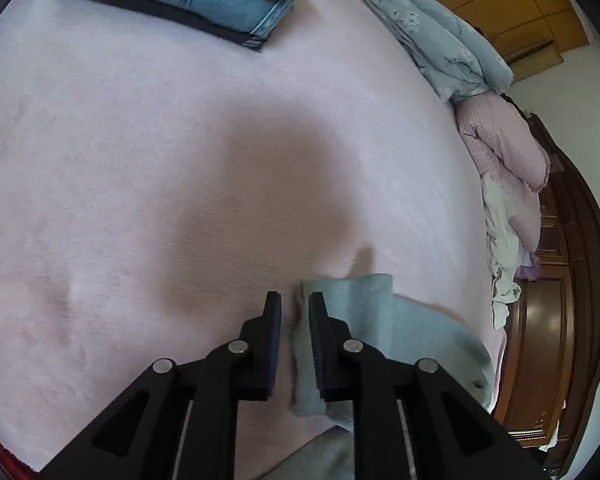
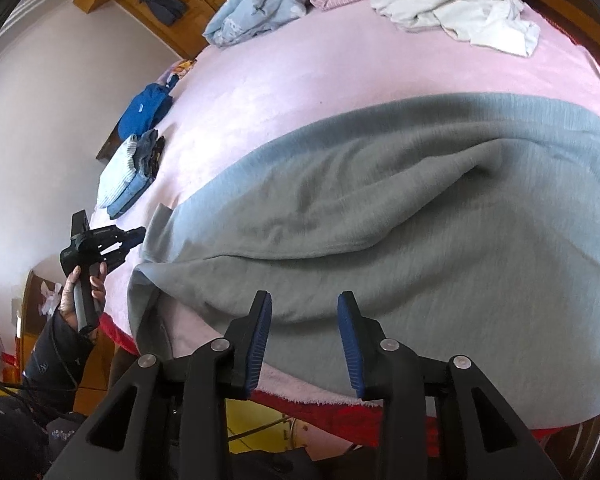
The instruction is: Fold clothes
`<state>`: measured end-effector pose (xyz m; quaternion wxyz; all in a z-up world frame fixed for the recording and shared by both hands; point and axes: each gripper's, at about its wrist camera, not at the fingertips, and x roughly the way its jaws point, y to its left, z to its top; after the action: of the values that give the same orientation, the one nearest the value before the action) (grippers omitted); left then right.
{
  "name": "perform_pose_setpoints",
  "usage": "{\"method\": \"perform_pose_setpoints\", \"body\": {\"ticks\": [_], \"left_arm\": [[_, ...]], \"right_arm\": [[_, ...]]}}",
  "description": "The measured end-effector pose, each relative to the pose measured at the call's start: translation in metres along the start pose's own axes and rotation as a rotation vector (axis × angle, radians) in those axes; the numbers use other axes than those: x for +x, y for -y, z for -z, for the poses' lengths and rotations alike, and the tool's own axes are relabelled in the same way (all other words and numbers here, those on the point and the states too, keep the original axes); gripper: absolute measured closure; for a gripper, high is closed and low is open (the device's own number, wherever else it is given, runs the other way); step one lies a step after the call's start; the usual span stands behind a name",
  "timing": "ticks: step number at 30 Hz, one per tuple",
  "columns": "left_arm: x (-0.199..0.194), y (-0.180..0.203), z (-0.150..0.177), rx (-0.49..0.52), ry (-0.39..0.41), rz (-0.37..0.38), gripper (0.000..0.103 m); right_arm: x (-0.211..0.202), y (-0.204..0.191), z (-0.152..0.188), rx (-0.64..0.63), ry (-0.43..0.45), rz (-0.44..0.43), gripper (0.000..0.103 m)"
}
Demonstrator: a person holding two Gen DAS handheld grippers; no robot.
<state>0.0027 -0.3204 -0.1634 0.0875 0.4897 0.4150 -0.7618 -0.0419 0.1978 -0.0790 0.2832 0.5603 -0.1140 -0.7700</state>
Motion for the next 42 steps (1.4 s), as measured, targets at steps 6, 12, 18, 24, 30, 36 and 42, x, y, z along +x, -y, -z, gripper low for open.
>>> {"method": "perform_pose_setpoints", "body": {"ticks": [6, 12, 18, 24, 30, 36, 42], "left_arm": [[0.025, 0.013, 0.002, 0.027, -0.093, 0.029, 0.088], [0.031, 0.028, 0.006, 0.060, -0.103, 0.026, 0.074], [0.021, 0.017, -0.005, 0.021, -0.055, 0.026, 0.074], [0.036, 0.035, -0.003, 0.117, -0.089, -0.002, 0.073], [0.052, 0.049, -0.007, 0.119, -0.154, 0.042, 0.102], [0.001, 0.045, -0.018, 0.162, 0.051, -0.112, 0.102], [-0.052, 0.026, -0.038, 0.166, 0.201, -0.224, 0.102]], "right_arm": [[0.003, -0.012, 0.003, -0.035, -0.014, 0.003, 0.068], [0.002, -0.012, 0.003, -0.029, -0.012, 0.007, 0.068], [0.002, -0.013, 0.004, -0.023, -0.007, 0.006, 0.068], [0.007, -0.011, 0.003, -0.010, -0.019, -0.005, 0.068], [0.004, -0.011, 0.003, -0.009, -0.013, -0.004, 0.067], [0.001, -0.006, 0.001, 0.012, 0.004, -0.004, 0.067], [0.003, -0.001, -0.001, 0.031, 0.010, -0.014, 0.066]]}}
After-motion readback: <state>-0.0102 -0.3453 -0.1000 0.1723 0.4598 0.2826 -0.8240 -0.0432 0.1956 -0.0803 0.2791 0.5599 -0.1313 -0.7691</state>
